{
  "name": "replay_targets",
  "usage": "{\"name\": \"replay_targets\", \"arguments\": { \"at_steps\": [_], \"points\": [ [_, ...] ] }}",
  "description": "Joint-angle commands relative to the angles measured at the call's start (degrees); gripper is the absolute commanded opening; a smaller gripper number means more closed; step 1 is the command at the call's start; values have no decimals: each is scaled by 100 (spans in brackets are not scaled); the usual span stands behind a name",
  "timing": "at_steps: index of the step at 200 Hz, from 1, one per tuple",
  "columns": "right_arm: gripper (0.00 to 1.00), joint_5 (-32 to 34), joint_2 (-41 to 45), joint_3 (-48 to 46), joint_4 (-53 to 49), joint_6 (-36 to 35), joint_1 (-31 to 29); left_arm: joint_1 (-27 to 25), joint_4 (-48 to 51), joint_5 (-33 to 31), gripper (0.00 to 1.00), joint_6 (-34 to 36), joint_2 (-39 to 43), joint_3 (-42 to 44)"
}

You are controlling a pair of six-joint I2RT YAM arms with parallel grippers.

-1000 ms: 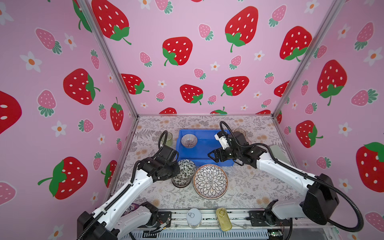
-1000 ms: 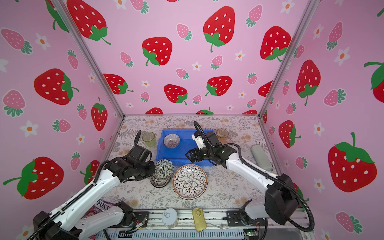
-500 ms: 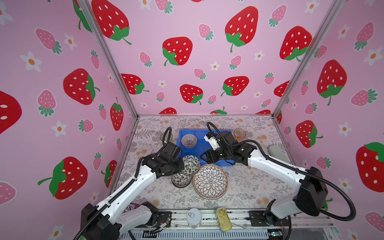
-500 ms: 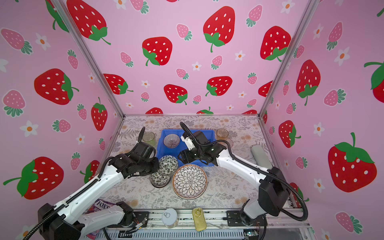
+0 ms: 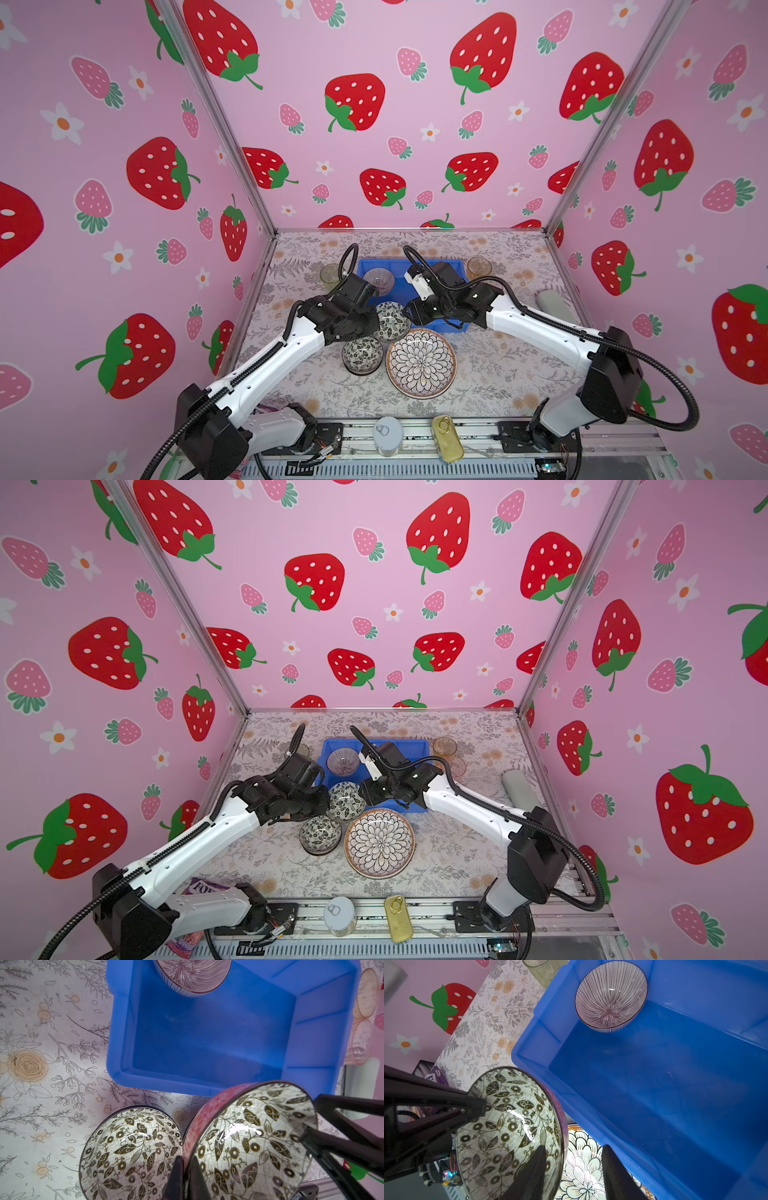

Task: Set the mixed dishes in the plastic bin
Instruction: 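Close right gripper on the leaf-patterned bowl rim while left gripper holds it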

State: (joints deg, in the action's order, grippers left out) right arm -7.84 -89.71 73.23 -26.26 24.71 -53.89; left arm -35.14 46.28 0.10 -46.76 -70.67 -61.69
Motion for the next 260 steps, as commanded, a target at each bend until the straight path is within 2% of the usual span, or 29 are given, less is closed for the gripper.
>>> {"name": "replay_targets", "arguments": {
  "at_steps": [1, 29, 117, 145, 170, 180, 185, 206, 260],
  "points": [
    [42, 143, -55, 146, -179, 77, -47, -56, -215, -155, 0, -19, -74, -387],
    [37, 248, -89, 134, -178, 112, -43, -100, -224, -164, 0, 26, -230, -512],
    [11, 451, -161, 167, -160, 271, -35, -184, -445, -108, 0, 62, -289, -452],
    [0, 441, -178, 167, -130, 295, -27, -204, -508, -63, 0, 53, -296, -397],
    [0, 372, -180, 165, -82, 320, 5, -222, -536, -45, 0, 49, -273, -346],
    [0, 324, -184, 182, -72, 332, 40, -227, -544, -56, 5, 36, -246, -318],
    [0, 297, -187, 195, -67, 333, 51, -231, -546, -62, 12, 27, -229, -312],
    [0, 226, -205, 291, -72, 323, 135, -237, -527, -123, 28, 16, -147, -282],
    [0, 195, -274, 656, -227, 230, 291, -229, -418, -385, 65, 53, 197, -257]
  ]
}}
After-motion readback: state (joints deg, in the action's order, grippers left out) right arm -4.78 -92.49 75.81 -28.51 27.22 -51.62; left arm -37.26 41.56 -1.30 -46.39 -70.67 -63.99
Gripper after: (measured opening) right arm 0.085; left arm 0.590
